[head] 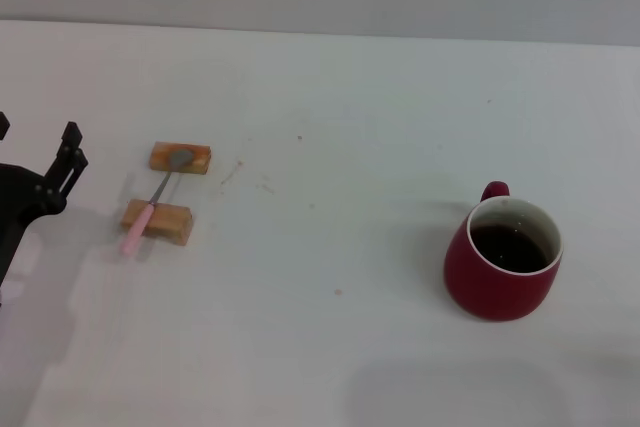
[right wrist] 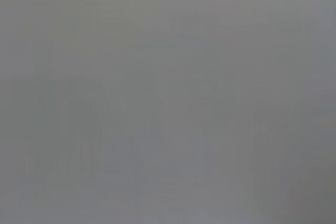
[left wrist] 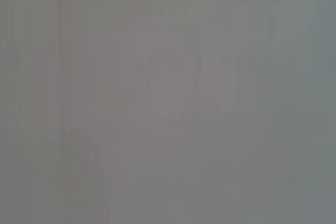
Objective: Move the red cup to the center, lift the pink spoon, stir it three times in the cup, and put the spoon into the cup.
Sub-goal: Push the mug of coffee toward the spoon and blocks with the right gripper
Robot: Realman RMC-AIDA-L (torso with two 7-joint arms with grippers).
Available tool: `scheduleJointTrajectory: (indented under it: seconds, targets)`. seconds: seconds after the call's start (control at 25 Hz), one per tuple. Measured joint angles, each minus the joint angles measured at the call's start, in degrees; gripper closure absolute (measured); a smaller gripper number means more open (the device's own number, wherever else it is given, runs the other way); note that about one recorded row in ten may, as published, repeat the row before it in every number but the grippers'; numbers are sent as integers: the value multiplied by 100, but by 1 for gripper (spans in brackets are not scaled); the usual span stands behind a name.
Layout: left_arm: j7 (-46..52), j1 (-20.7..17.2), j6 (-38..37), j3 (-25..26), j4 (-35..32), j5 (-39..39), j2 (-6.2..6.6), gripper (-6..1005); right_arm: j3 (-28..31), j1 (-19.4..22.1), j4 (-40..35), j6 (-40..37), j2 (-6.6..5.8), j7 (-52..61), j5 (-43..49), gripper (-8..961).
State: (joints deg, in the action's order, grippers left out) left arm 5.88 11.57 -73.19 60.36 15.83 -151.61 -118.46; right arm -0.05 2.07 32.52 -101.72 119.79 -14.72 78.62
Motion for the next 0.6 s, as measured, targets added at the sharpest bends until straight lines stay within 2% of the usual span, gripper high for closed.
scheduleJointTrajectory:
  seconds: [0.6]
  targets:
    - [1,152,31,46,-92,0,-10,201,-66,-231,247,804,1,25,31,954]
